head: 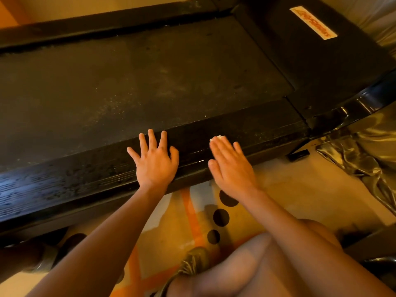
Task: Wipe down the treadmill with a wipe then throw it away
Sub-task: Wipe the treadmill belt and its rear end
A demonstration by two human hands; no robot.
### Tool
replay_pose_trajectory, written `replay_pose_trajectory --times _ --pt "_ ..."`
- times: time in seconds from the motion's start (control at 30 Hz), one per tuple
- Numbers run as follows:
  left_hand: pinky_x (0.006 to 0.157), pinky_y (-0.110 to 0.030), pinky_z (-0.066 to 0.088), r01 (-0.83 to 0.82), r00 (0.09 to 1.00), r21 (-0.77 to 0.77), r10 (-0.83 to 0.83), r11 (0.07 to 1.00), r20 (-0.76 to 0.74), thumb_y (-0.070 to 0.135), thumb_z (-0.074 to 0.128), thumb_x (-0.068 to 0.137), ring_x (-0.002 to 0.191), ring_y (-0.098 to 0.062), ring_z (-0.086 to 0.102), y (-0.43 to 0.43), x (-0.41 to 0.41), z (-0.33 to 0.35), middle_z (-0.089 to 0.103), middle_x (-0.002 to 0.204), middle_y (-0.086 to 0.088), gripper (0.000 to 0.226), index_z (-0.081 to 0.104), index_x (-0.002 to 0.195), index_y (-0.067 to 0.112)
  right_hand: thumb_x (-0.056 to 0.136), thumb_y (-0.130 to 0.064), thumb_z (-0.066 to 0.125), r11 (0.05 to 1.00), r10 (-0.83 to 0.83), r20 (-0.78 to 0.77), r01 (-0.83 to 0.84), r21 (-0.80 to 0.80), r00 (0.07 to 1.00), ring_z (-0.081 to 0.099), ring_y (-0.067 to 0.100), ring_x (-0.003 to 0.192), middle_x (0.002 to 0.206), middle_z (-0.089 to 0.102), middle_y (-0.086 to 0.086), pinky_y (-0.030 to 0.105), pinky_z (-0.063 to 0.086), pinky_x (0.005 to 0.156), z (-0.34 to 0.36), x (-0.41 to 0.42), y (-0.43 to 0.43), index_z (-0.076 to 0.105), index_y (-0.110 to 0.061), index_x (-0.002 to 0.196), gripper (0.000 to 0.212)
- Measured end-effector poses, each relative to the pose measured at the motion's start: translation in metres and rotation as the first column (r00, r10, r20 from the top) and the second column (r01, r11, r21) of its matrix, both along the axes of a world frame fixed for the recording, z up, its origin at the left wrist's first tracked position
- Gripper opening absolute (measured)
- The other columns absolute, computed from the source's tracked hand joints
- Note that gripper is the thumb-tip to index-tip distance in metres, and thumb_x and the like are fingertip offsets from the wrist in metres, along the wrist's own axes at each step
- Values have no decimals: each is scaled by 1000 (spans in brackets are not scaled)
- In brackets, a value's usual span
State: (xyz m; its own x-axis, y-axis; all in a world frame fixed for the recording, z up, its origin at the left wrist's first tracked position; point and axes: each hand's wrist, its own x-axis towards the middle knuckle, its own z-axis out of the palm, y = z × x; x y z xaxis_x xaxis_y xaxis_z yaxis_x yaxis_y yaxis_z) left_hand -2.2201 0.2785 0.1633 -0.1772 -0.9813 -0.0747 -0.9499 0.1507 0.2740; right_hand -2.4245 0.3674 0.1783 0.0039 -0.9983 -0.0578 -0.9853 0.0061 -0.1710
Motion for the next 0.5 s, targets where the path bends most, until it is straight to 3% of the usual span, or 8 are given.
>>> replay_pose_trajectory --times 0.1,0.23,0.3,0.4,0.5 --pt "119 -70 4 -1 1000 -2 1 1000 1 51 21 106 157 -37 -1 0 -1 2 9 171 -11 61 18 163 28 108 -52 9 999 -39 33 40 -21 999 -13 12 157 172 -2 -1 34 -10 125 -6 7 7 6 -18 164 67" --pt "119 -70 4 -2 1000 4 2 1000 2 51 21 106 157 -37 -1 0 -1 2 8 171 -10 62 18 163 28 108 -54 12 994 110 20 -110 -9 994 -12 11 157 172 0 -2 40 1 129 -12 10 21 9 -18 164 67" --pt "119 -70 4 5 1000 2 -5 1000 0 51 22 106 157 -37 0 0 -1 2 9 171 -11 61 18 163 28 109 -53 13 995 93 -31 -94 -22 995 -7 13 158 172 6 -1 42 6 129 -10 -5 13 13 -18 164 66" --pt "119 -69 3 4 1000 0 -4 1000 -2 51 21 106 157 -36 -1 0 -1 1 9 171 -10 62 18 163 28 108 -55 14 998 57 4 -57 -10 998 -8 13 158 172 5 0 38 -2 129 -4 -7 7 13 -16 164 68" --pt "120 -70 4 -5 1000 -1 5 1000 1 52 21 106 157 -36 -1 -1 -2 1 8 171 -10 62 17 163 28 108 -57 14 981 191 33 -192 39 981 -14 9 157 171 -2 -4 33 -9 127 1 5 12 8 -19 164 68"
